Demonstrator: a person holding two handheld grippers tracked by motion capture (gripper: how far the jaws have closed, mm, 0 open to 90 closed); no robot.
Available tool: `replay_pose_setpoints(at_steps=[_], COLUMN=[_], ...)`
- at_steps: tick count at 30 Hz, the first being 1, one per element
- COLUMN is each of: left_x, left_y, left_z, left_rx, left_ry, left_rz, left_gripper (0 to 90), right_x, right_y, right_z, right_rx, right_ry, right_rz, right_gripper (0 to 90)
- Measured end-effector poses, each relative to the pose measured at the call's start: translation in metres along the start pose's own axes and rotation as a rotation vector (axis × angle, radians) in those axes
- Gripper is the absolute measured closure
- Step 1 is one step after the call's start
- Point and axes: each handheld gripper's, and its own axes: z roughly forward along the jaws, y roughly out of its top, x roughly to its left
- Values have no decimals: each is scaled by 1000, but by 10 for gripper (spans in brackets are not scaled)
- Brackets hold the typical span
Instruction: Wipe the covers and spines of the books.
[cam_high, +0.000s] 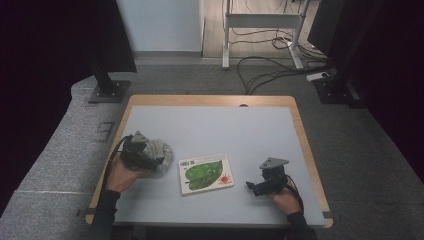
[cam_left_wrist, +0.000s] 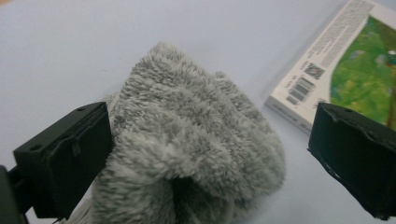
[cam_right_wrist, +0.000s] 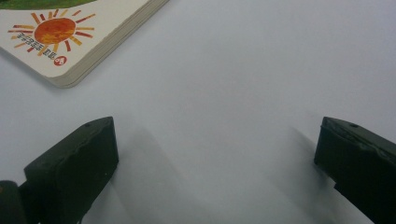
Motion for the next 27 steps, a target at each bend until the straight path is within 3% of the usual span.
replay_pose_setpoints(at_steps=[6, 9, 14, 19, 23, 27], left_x=[7, 9, 10, 12, 10, 10], left_y=[-11, -16, -22, -28, -28, -27], left_z=[22, 28, 32, 39, 35, 28], left_rx=[43, 41, 32, 29, 30, 18], left_ry=[16, 18, 32, -12, -17, -18], left_rz=[-13, -20, -35, -54, -52, -42], left_gripper=[8, 46, 225, 411, 577, 649], right_x=[0, 0, 0, 0, 0, 0], right_y=[0, 0, 0, 0, 0, 0], right_z=[0, 0, 0, 0, 0, 0], right_rx=[0, 0, -1, -1, -1, -1], right_ry=[0, -1, -1, -1, -1, -1], right_rz=[0, 0, -1, -1, -1, -1], right_gripper=[0, 0, 0, 0, 0, 0])
